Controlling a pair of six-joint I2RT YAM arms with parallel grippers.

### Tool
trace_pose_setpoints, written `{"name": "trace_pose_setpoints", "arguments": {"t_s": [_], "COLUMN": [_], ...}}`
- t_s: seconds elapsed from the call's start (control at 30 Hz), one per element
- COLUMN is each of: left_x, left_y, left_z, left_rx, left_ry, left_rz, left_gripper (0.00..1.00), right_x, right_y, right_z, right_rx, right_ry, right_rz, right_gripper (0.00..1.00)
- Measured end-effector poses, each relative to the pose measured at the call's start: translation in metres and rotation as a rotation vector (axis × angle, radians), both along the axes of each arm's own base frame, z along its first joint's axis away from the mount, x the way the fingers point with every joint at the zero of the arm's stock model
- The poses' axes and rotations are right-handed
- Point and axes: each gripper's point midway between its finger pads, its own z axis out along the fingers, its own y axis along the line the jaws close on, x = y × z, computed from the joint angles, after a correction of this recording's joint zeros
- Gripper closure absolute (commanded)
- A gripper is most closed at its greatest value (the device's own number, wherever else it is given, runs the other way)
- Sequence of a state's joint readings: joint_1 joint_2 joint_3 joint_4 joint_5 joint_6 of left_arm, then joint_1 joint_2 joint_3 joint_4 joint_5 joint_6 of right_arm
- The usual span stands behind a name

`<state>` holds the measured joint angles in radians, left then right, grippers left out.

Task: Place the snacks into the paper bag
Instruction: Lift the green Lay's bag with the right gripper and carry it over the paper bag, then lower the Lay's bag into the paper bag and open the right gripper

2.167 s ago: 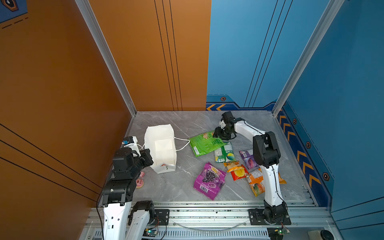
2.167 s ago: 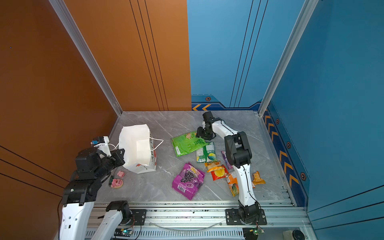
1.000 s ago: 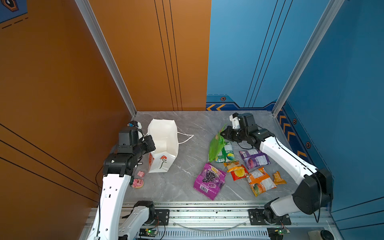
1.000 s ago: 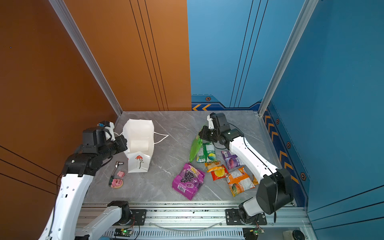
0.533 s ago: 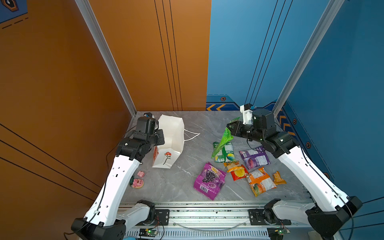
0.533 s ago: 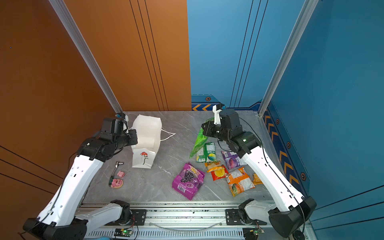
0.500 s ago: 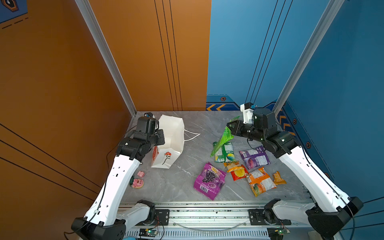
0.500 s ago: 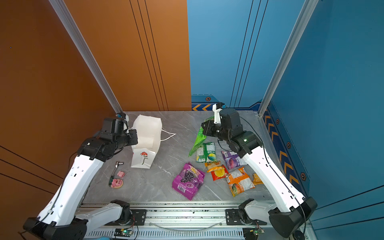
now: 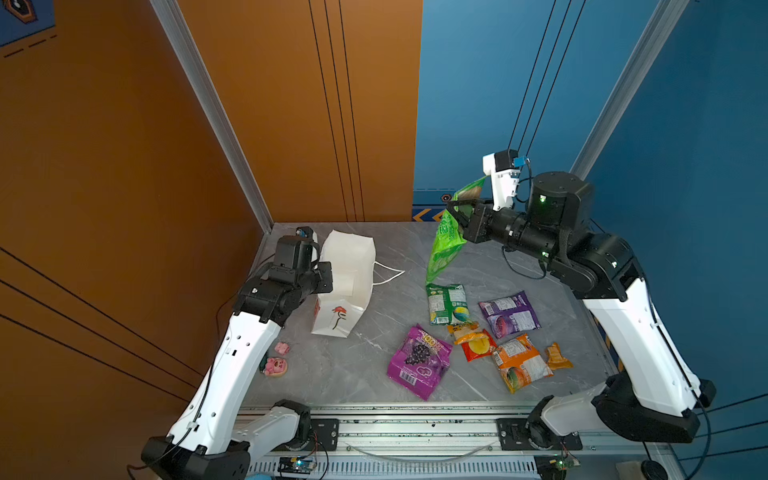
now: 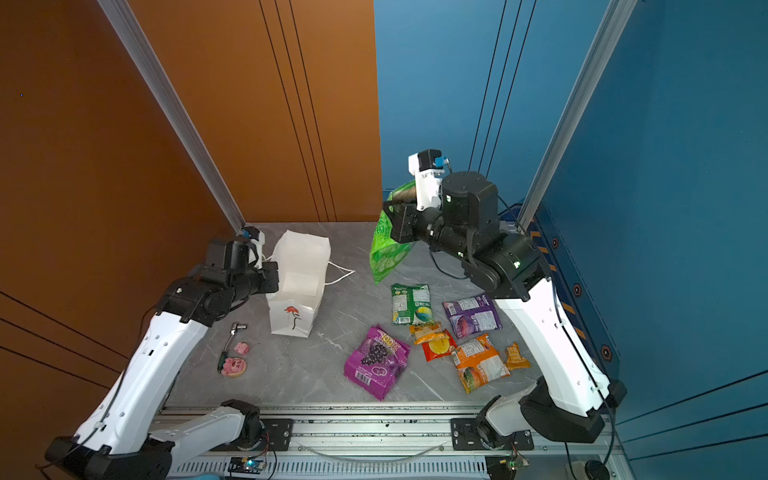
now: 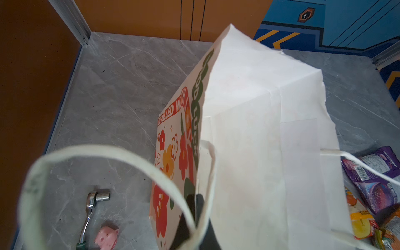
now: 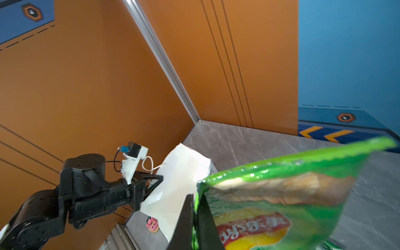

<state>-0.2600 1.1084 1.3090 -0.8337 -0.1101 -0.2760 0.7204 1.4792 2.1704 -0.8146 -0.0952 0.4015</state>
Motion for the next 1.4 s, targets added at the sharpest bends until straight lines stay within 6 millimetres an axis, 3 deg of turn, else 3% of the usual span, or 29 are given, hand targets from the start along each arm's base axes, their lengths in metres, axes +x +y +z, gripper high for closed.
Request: {"name": "trace_pose_setpoints", "arguments": {"t_s": [0.17,0.7,1.13,1.4], "left_x": [-0.002,-0.005,-0.013,-0.016], "left_y": [-0.011,-0.051,-0.066,-0.066], "left_z": [0.0,-0.008,-0.006,-0.002], "left_rx": [-0.045,-0.153,-0.209,-0.209], "left_ry": [-0.006,0.039,0.03,0.013], "left_rz": [-0.048,-0.216,-0.294,-0.307], "left_gripper": [1.0,1.0,1.0,1.0], "right_x": [-0.011,-0.023,-0.005,0.015], "right_y": [0.035,0.106,0.112,0.1], "right_z": [0.008,-0.026,-0.068,-0.071], "right_rx": [-0.055,-0.145,-0.244,-0.247], "right_ry": [-0.044,-0.01,0.04,0.046], "right_rz": [0.081,0.218,0.177,0.105], "right_gripper": [0.91,0.91,0.91,0.91]}}
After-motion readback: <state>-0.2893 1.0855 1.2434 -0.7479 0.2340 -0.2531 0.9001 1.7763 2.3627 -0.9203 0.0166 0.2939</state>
